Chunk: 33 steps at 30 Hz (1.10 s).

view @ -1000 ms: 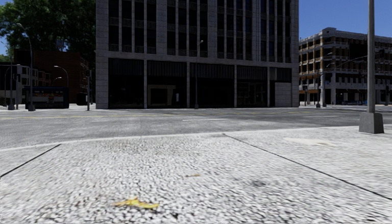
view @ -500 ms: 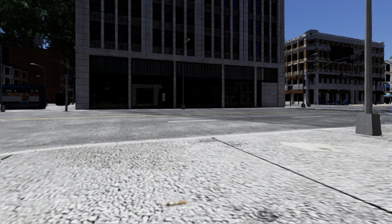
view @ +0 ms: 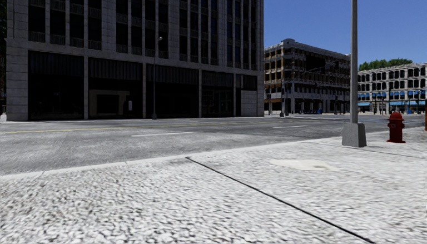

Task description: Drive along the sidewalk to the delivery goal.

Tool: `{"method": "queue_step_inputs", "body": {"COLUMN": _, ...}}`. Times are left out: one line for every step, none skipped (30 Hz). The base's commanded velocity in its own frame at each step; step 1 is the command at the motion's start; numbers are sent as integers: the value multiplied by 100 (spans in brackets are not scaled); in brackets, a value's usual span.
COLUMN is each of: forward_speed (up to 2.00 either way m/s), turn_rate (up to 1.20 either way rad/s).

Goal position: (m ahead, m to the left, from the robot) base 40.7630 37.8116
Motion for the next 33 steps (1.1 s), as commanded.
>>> {"method": "queue_step_inputs", "body": {"forward_speed": 132, "turn_rate": -50}}
{"method": "queue_step_inputs", "body": {"forward_speed": 132, "turn_rate": -50}}
{"method": "queue_step_inputs", "body": {"forward_speed": 133, "turn_rate": -53}}
{"method": "queue_step_inputs", "body": {"forward_speed": 133, "turn_rate": -56}}
{"method": "queue_step_inputs", "body": {"forward_speed": 133, "turn_rate": -56}}
{"method": "queue_step_inputs", "body": {"forward_speed": 133, "turn_rate": -56}}
{"method": "queue_step_inputs", "body": {"forward_speed": 133, "turn_rate": -56}}
{"method": "queue_step_inputs", "body": {"forward_speed": 133, "turn_rate": -57}}
{"method": "queue_step_inputs", "body": {"forward_speed": 133, "turn_rate": -57}}
{"method": "queue_step_inputs", "body": {"forward_speed": 133, "turn_rate": -58}}
{"method": "queue_step_inputs", "body": {"forward_speed": 133, "turn_rate": -58}}
{"method": "queue_step_inputs", "body": {"forward_speed": 133, "turn_rate": -58}}
{"method": "queue_step_inputs", "body": {"forward_speed": 133, "turn_rate": -58}}
{"method": "queue_step_inputs", "body": {"forward_speed": 133, "turn_rate": -58}}
{"method": "queue_step_inputs", "body": {"forward_speed": 133, "turn_rate": -58}}
{"method": "queue_step_inputs", "body": {"forward_speed": 133, "turn_rate": -58}}
{"method": "queue_step_inputs", "body": {"forward_speed": 133, "turn_rate": -58}}
{"method": "queue_step_inputs", "body": {"forward_speed": 133, "turn_rate": -58}}
{"method": "queue_step_inputs", "body": {"forward_speed": 133, "turn_rate": -58}}
{"method": "queue_step_inputs", "body": {"forward_speed": 133, "turn_rate": -58}}
{"method": "queue_step_inputs", "body": {"forward_speed": 133, "turn_rate": -58}}
{"method": "queue_step_inputs", "body": {"forward_speed": 133, "turn_rate": -58}}
{"method": "queue_step_inputs", "body": {"forward_speed": 133, "turn_rate": -58}}
{"method": "queue_step_inputs", "body": {"forward_speed": 133, "turn_rate": -58}}
{"method": "queue_step_inputs", "body": {"forward_speed": 133, "turn_rate": -58}}
{"method": "queue_step_inputs", "body": {"forward_speed": 133, "turn_rate": -58}}
{"method": "queue_step_inputs", "body": {"forward_speed": 133, "turn_rate": -58}}
{"method": "queue_step_inputs", "body": {"forward_speed": 133, "turn_rate": -58}}
{"method": "queue_step_inputs", "body": {"forward_speed": 133, "turn_rate": -58}}
{"method": "queue_step_inputs", "body": {"forward_speed": 133, "turn_rate": -58}}
{"method": "queue_step_inputs", "body": {"forward_speed": 133, "turn_rate": -58}}
{"method": "queue_step_inputs", "body": {"forward_speed": 133, "turn_rate": -58}}
{"method": "queue_step_inputs", "body": {"forward_speed": 133, "turn_rate": -58}}
